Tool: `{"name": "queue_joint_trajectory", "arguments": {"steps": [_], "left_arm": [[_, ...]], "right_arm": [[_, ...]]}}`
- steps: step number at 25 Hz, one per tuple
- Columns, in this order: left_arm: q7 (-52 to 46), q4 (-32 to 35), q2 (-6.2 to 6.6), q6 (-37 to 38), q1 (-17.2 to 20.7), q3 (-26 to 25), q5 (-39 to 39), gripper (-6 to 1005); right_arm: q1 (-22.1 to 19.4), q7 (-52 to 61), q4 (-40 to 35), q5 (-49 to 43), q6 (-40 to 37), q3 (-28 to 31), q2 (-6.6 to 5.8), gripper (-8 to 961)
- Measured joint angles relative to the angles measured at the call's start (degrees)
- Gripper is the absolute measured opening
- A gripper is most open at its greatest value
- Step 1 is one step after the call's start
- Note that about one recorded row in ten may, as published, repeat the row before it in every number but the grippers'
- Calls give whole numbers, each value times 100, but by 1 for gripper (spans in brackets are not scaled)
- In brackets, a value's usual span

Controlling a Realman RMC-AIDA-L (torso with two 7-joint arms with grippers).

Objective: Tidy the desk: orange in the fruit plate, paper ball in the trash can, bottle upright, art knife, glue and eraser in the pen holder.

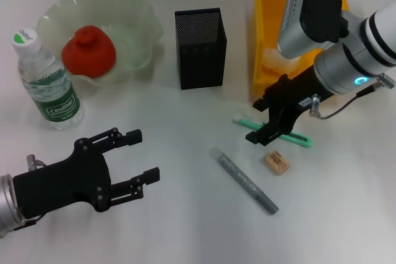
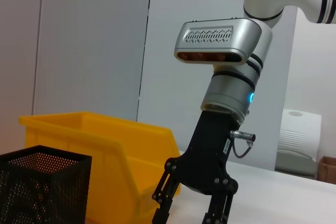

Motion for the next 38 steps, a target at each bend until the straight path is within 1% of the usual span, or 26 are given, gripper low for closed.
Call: {"name": "queue_joint_trajectory", "arguments": {"steps": [2, 13, 27, 38], "left_arm": [[4, 0, 0, 0, -1, 0, 0, 758], [-5, 0, 0, 27, -12, 0, 1, 758], [-9, 9, 4, 4, -10, -1, 1, 758], [-9, 9, 5, -1, -34, -1, 1, 758]], "right_arm": [[0, 0, 29, 0, 67, -51, 0, 755], [0, 0, 57, 8, 183, -108, 0, 568], [-1, 0, 109, 11, 451, -274, 0, 568], [-1, 0, 222, 48, 693, -461, 5, 503]]}}
